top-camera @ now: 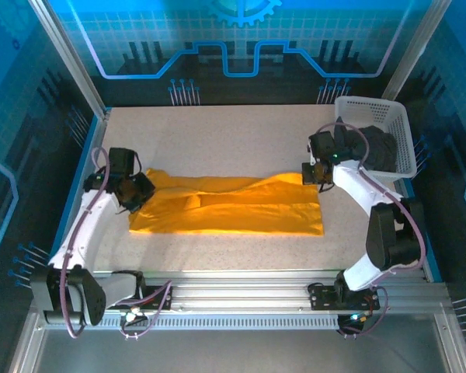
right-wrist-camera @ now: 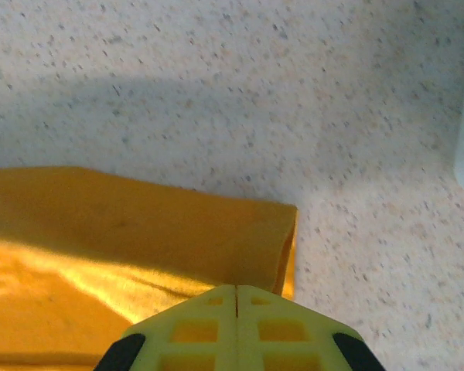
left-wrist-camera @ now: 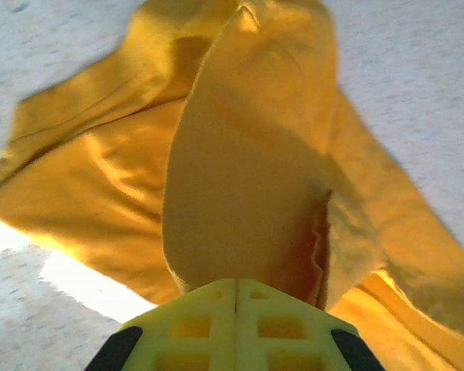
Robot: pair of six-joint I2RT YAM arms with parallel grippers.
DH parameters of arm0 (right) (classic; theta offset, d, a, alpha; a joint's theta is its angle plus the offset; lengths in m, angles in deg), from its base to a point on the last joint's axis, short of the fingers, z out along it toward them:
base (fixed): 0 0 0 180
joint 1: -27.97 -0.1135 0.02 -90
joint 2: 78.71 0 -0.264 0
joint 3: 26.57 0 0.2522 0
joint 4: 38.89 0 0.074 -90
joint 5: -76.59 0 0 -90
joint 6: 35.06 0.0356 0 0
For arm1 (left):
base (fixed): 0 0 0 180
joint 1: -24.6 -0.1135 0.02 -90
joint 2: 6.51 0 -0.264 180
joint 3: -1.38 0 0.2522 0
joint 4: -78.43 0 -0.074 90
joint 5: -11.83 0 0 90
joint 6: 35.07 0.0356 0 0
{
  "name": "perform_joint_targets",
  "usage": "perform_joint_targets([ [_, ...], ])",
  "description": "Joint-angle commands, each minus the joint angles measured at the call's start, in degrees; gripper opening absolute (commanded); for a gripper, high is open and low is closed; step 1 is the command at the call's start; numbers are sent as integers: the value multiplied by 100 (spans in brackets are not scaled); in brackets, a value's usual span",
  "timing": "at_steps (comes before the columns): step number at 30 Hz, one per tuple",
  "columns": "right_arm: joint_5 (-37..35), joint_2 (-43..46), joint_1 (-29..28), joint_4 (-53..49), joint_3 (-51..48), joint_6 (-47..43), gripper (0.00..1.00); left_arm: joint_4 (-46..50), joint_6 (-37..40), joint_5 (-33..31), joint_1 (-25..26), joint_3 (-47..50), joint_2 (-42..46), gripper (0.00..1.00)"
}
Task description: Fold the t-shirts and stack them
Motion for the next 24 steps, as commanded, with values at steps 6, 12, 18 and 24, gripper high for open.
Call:
perform_joint_targets([
  [6,-441,215,-29,-155,-570,-63,5,410,-185,-522,13,676,512,0],
  [12,-650,-115,-56,-469,-270,85,5,546,-369,-466,31,796,786,0],
  [18,-697,-270,-64,-702,-170,239,7,736,-535,-339,55,856,946,0],
  [24,-507,-152,-65,-963,-278,777,19,748,-699,-236,94,1219,1091,0],
])
